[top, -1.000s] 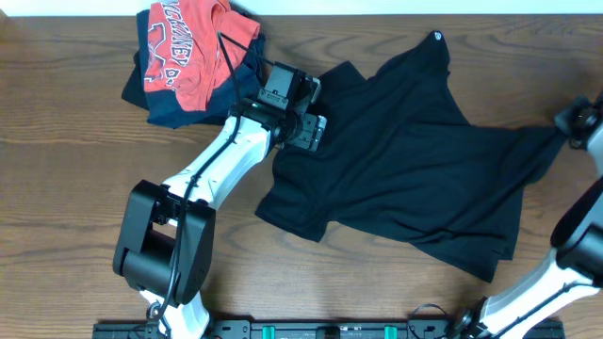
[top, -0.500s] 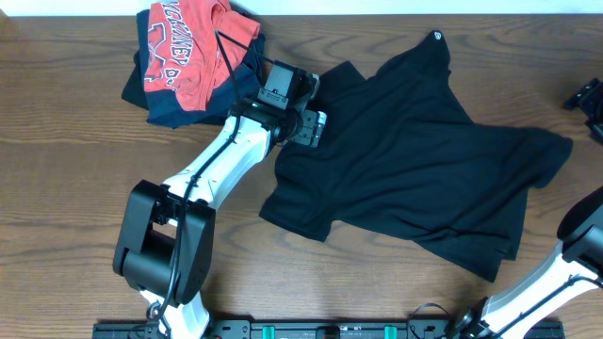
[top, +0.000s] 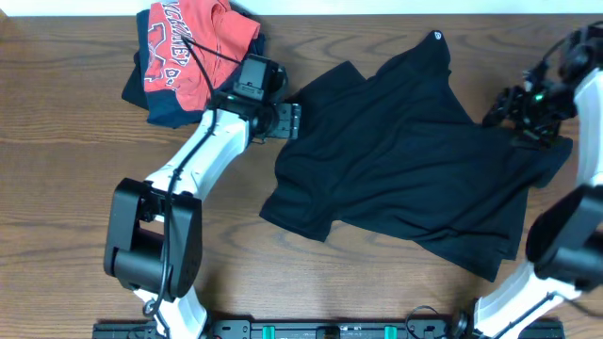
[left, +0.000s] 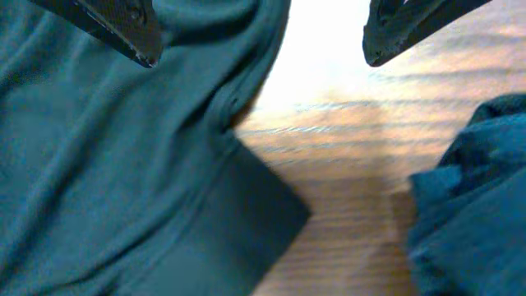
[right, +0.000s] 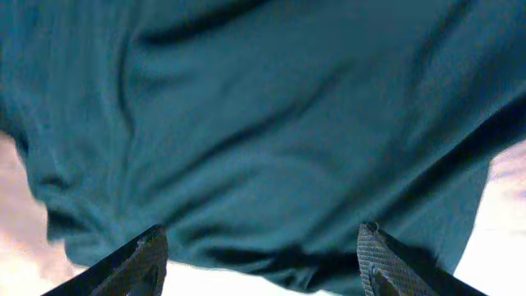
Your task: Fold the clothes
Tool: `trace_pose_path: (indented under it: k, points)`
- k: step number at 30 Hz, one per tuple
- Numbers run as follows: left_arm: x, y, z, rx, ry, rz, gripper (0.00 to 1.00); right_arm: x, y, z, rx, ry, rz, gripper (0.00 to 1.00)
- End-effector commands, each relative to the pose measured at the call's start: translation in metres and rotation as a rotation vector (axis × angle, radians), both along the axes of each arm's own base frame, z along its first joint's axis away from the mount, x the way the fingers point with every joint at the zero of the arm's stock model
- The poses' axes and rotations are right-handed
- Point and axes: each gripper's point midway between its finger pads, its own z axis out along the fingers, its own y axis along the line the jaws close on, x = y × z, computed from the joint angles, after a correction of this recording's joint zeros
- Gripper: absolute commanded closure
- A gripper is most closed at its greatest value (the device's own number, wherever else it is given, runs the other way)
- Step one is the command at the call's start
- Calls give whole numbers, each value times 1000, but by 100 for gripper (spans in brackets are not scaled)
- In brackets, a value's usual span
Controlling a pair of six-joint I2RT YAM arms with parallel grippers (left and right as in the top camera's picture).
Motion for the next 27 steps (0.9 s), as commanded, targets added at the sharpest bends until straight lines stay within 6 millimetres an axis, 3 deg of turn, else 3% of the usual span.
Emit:
trace_pose_path:
  k: [1, 6, 13, 16, 21, 24, 27]
  points:
    - [1, 0, 7, -22, 3, 16, 20, -28, 9, 18, -73, -35, 8, 28]
    - [4, -1, 9, -25, -9, 16, 20, -88, 34, -2, -68, -16, -53, 28]
    - [11, -5, 12, -36, -42, 13, 20, -139, 41, -46, -64, -17, -269, 30]
    - [12, -6, 12, -43, -46, 22, 20, -162, 30, -68, -137, 18, -384, 30]
    - [11, -7, 11, -43, -45, 19, 20, -192, -5, -93, -350, 91, -619, 35]
    - [10, -7, 10, -42, -42, 18, 20, -202, -17, -102, -427, 101, -701, 38]
    - [9, -8, 10, -42, -40, 16, 20, -206, -17, -113, -432, 102, -702, 41]
